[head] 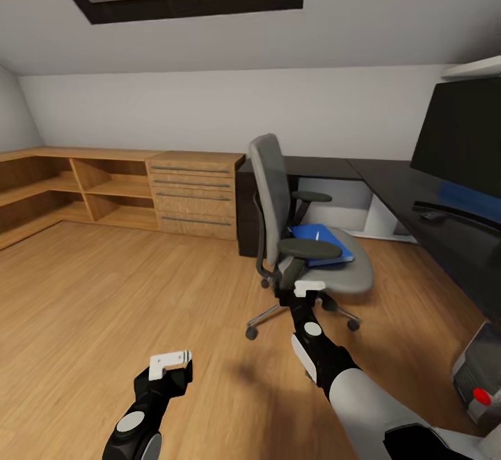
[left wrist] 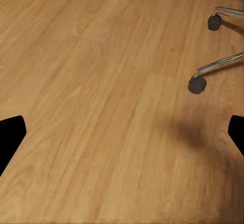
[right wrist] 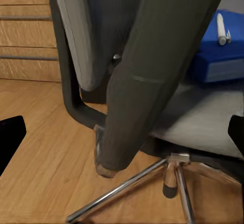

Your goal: In the bedroom, organize the workspace by keeping the computer under the desk, ensuring the monitor is on the desk, placing the keyboard on the desk next to the monitor, placing the mouse on the desk next to the keyboard, moving the folder from the swivel chair onto the desk next to the mouse, stacking the notebook on top of the folder with the pen on top of the notebook, and positioning the swivel chair next to the desk.

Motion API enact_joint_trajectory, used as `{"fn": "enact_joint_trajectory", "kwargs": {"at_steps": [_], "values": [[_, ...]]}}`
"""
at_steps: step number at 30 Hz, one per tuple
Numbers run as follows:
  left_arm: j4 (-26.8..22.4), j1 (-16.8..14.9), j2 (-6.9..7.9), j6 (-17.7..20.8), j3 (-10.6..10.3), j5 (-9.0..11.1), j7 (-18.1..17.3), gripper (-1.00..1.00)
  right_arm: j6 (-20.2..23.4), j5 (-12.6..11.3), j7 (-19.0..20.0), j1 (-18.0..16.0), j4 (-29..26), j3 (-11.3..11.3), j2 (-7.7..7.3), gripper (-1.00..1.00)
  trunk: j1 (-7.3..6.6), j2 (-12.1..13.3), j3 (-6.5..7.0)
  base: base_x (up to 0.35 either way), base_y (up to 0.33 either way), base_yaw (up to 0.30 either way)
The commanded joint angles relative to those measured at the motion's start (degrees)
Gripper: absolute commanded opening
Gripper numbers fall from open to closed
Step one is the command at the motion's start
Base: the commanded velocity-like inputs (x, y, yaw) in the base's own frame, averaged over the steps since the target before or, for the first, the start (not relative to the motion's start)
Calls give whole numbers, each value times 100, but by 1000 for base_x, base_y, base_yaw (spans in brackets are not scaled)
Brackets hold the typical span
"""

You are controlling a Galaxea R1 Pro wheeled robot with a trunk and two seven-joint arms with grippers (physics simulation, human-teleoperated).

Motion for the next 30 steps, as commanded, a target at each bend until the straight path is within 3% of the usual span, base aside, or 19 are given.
{"fn": "enact_joint_trajectory", "kwargs": {"at_steps": [1, 18, 26, 30], "values": [[-6, -4, 2, 13, -10, 60, 55, 100, -13, 2, -42, -6, 7, 23, 0, 100, -4, -3, -5, -242, 201, -34], [-6, -4, 2, 13, -10, 60, 54, 100, -18, 1, -32, -6, 10, 13, 0, 100, -4, -3, -5, -124, 72, -88], [-6, -4, 2, 13, -10, 60, 53, 100, -22, -10, -26, -6, 2, -15, 0, 100, -4, -3, -5, -29, 16, -226], [-6, -4, 2, 13, -10, 60, 54, 100, -25, -171, -21, -6, 5, -30, 0, 100, -4, -3, -5, -3, 2, -264]]}}
